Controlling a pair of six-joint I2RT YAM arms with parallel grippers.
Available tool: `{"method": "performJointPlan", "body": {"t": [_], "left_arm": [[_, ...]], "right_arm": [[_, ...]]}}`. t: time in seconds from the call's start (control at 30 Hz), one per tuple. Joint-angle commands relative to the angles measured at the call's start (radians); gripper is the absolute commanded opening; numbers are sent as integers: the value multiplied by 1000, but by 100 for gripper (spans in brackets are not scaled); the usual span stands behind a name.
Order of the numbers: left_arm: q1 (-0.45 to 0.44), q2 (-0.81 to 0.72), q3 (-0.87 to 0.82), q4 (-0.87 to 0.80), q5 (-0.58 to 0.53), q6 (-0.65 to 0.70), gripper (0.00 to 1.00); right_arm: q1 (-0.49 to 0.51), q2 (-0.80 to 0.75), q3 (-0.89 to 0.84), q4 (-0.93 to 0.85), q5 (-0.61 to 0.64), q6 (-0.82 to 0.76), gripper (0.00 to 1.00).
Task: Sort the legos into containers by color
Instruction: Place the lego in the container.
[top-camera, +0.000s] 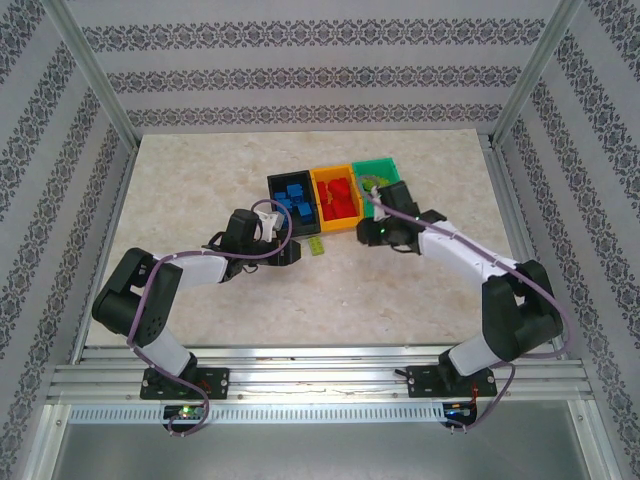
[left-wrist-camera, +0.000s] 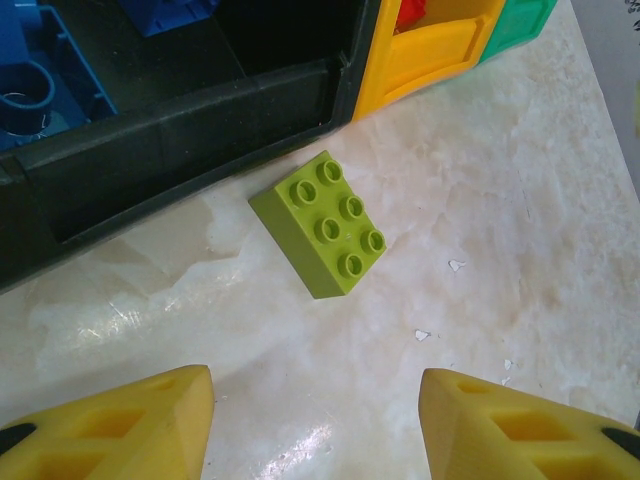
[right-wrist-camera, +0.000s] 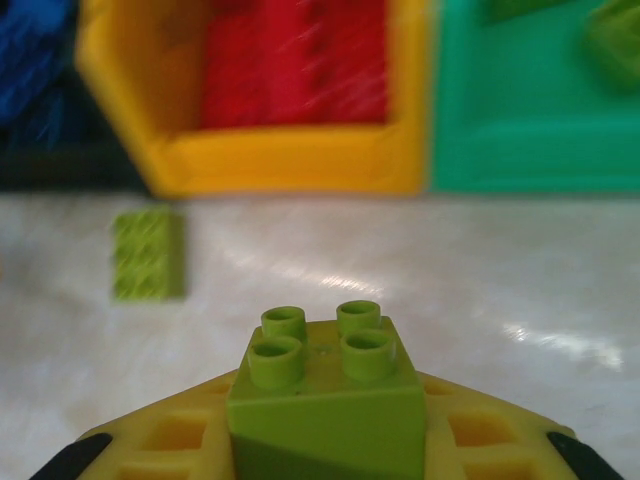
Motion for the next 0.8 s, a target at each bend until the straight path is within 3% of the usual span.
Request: {"method": "performJointPlan", "body": {"t": [0.0,0.03,0.13,0.2,0.4,0.77], "left_arm": [[15,1,18,-6,9,7,57],[15,-1,15,-4,9,5,57],[15,-5,11,-4,6,8,57],[15,-8,13,-8,3,10,57],[15,-26,8,-14,-4,12,57],[15,-4,1,30,23,-21,57]], "right_arm": [[-64,66,111,31,46,19,32],[-78,89,140,26,48,14,34],[-99,165,261,-31,59,-7,56],[-93,191,313,-69,64,-19,60],[-32,112,196,-31,39,-21,60],[214,-22,32,-61,25,-64,60]]}}
